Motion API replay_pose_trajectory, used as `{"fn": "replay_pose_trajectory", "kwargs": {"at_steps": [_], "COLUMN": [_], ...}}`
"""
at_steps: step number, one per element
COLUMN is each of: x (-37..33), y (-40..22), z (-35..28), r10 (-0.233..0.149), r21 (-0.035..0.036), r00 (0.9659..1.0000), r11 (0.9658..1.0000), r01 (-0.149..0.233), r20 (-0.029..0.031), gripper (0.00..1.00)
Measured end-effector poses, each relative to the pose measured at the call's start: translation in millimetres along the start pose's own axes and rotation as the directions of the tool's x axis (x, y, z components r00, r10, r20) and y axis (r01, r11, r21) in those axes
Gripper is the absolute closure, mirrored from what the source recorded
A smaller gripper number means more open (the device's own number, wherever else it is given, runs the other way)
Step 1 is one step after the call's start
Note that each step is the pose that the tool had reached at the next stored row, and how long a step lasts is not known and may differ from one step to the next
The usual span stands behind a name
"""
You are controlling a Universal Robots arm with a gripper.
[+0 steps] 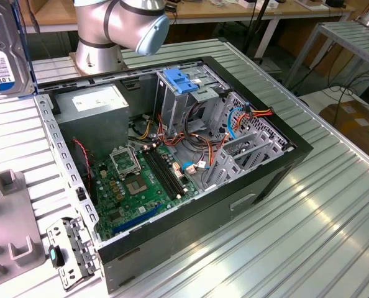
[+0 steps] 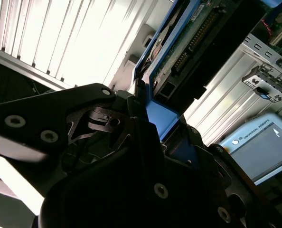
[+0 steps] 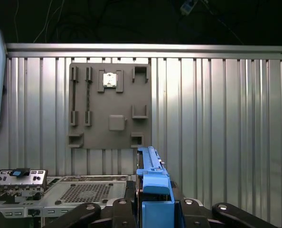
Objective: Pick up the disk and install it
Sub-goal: 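Pick up the disk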
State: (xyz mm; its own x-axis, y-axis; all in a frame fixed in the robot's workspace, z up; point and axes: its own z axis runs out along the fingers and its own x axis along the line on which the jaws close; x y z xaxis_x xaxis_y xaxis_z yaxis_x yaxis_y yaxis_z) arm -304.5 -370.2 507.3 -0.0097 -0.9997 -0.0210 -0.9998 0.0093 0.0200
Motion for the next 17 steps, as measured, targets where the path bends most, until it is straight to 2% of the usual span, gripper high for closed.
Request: {"fn": "replay_pose_trajectory", "kwargs": {"at_steps": [6, 9, 12, 15, 17], "x": [0.2, 2.1, 6.0, 13.6, 17.5], "y": [-11.1, -13.0, -13.8, -14.3, -17.1], "z": [-0.2, -0.3, -0.4, -0.6, -0.5], "r10": [0.000, 0.001, 0.001, 0.001, 0.001], "r21": [-0.0004, -0.0004, -0.0004, -0.0004, -0.0005], "r00": [1.0000, 1.0000, 1.0000, 1.0000, 1.0000], "r11": [1.0000, 1.0000, 1.0000, 1.0000, 1.0000], "r01": [0.000, -0.001, -0.001, -0.001, -0.001], "r20": [0.0000, 0.0000, 0.0000, 0.0000, -0.0001], "gripper": [0.63, 0.63, 0.63, 0.63, 0.63]}}
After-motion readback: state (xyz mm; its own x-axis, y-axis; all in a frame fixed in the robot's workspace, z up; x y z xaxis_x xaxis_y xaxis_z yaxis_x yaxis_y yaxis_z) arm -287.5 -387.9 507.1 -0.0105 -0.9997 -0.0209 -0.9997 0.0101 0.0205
